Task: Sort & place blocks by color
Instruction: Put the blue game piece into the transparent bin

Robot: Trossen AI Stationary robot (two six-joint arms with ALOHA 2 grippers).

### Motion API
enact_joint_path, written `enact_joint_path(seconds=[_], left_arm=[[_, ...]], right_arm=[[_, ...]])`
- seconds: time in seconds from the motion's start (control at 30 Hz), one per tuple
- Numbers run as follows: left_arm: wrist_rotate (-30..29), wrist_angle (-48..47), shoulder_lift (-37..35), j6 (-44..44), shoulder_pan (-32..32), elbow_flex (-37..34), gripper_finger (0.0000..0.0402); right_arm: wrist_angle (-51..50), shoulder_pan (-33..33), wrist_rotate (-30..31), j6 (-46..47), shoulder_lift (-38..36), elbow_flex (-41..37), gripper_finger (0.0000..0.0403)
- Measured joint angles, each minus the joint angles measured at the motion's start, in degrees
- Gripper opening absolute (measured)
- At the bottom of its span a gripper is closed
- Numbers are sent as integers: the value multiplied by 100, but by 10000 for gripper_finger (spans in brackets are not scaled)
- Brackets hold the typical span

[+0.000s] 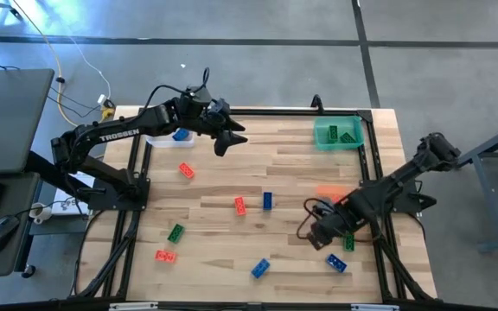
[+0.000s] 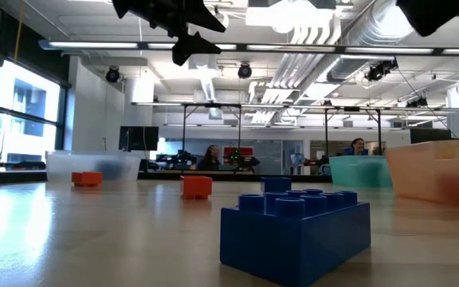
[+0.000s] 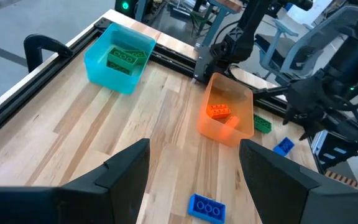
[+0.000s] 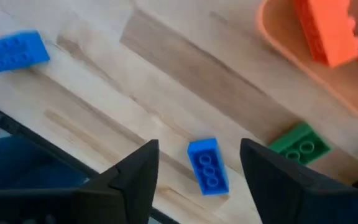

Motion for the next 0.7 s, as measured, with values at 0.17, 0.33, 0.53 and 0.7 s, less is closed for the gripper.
enact_joint_path(seconds=[0.17, 0.33, 0.53, 0.7], left_arm=[[0, 1, 0, -336, 0, -2, 234], [0, 1, 0, -924, -45, 0, 234], [0, -1, 0, -1379, -243, -2, 234], [0, -6, 0, -1449, -524, -2, 234]], right_arm=[[-59, 501, 255, 521, 0, -4, 237], [-55, 992, 594, 1006, 0, -4, 240], [29, 1442, 471, 984, 295, -7, 240], [132, 1698, 197, 898, 635, -13, 240]])
